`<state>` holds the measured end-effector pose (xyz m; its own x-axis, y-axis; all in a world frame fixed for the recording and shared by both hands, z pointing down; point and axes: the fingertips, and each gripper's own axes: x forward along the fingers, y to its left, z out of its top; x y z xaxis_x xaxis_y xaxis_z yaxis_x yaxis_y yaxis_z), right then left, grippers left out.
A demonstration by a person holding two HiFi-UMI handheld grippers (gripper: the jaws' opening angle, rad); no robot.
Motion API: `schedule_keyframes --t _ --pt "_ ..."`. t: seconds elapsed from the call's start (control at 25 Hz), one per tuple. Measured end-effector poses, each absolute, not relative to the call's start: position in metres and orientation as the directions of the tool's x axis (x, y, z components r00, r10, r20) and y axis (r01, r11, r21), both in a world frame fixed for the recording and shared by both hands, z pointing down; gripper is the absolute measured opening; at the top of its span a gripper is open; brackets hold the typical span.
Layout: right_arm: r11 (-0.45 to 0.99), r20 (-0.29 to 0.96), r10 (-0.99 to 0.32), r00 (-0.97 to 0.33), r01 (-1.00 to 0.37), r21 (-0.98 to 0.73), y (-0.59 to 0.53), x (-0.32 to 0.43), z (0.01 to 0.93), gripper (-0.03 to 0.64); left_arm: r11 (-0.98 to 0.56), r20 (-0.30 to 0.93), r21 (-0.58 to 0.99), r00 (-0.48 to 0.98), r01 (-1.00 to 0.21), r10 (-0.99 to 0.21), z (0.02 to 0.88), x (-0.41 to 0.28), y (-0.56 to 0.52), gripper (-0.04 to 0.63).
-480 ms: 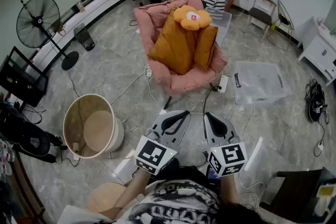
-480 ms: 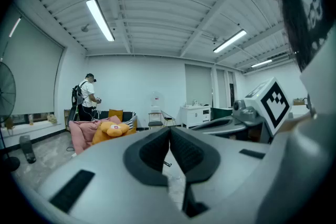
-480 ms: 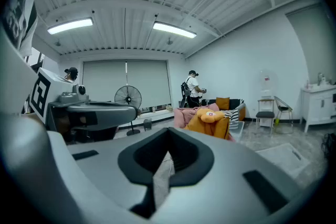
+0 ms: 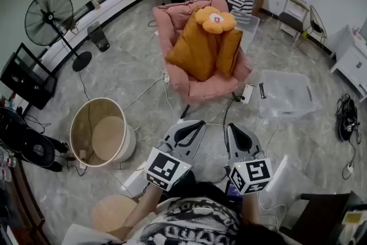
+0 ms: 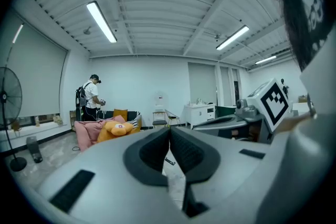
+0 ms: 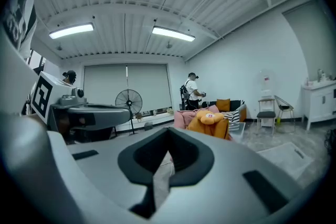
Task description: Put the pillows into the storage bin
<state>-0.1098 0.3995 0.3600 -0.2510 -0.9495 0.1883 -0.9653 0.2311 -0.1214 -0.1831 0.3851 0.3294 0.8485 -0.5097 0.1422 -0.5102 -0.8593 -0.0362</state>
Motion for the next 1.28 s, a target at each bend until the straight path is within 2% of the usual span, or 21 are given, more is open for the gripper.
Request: schedule_keyframes --t 0.56,0.96,1.28 --pt "0.275 0.211 -0.927 -0.309 -0.945 -0.176 0.34 -0.108 0.386 -0.002 -0.835 0.208 -0.029 0.813 -0.55 -0.543 0.354 -0.194 0.332 0.012" --pt "0.204 0.252 -0.936 -0.247 -0.961 -0.184 0.203 -0.103 0.4 -0.002 -0.89 0.192 -0.025 0.872 -0.455 -0.451 0.36 -0.179 0.192 0.012" --pt "0.156 0.293 -0.933 -0.208 -0.969 -0.189 0.106 -0.12 0.406 -0.002 -0.905 0.207 -0.018 0.884 -0.424 -0.419 0.369 -0.198 0.091 0.012"
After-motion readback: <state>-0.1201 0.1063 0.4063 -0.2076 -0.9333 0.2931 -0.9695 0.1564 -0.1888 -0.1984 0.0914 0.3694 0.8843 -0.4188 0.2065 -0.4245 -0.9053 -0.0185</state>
